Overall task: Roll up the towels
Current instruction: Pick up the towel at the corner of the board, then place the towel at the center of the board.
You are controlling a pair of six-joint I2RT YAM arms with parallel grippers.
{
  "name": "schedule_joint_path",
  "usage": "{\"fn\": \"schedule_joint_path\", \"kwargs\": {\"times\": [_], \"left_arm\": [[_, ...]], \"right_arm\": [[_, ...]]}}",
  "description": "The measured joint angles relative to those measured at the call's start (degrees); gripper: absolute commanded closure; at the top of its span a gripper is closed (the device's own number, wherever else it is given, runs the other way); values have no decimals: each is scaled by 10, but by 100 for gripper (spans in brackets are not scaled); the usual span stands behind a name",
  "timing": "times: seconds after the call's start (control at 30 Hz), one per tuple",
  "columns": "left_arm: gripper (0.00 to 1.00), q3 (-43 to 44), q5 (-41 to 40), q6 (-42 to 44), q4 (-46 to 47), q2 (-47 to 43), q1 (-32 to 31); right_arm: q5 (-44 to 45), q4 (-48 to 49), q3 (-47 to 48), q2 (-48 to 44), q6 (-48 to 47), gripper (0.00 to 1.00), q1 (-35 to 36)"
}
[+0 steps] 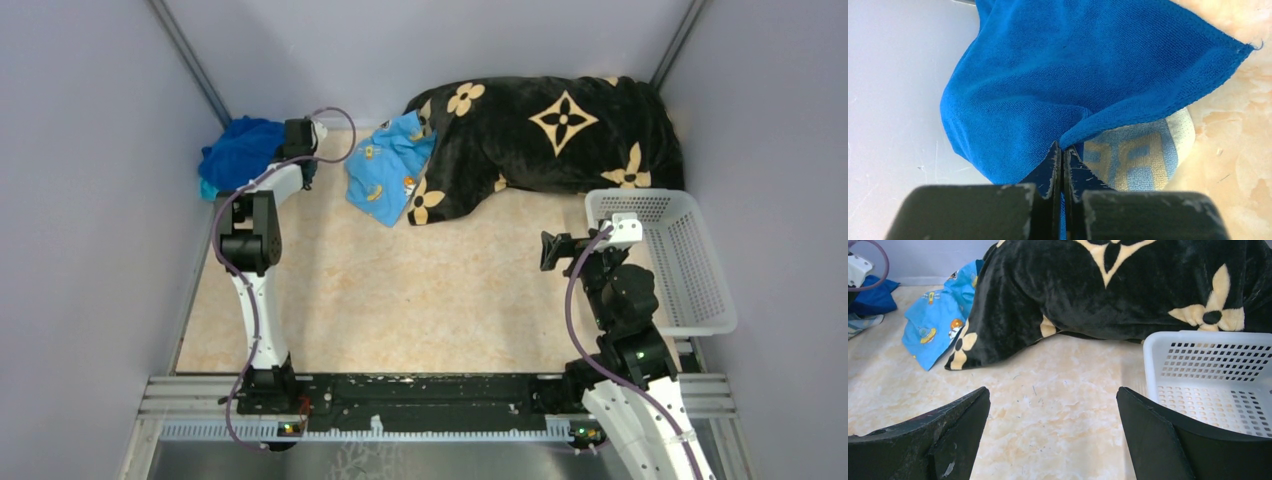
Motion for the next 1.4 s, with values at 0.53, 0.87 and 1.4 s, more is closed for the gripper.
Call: {"fn": "schedule_joint_path", "kwargs": {"times": [0.53,0.87,1.4], "left_arm": [[100,111,-99,2,21,-203,-264],[100,168,-132,101,44,-303,-519],[100,244,44,-66,-122,-425,-729]], "right_arm": [[0,2,0,-51,-1,1,0],[-9,2,0,-66,-1,1,0],[-30,3,0,-71,-1,2,0]]}}
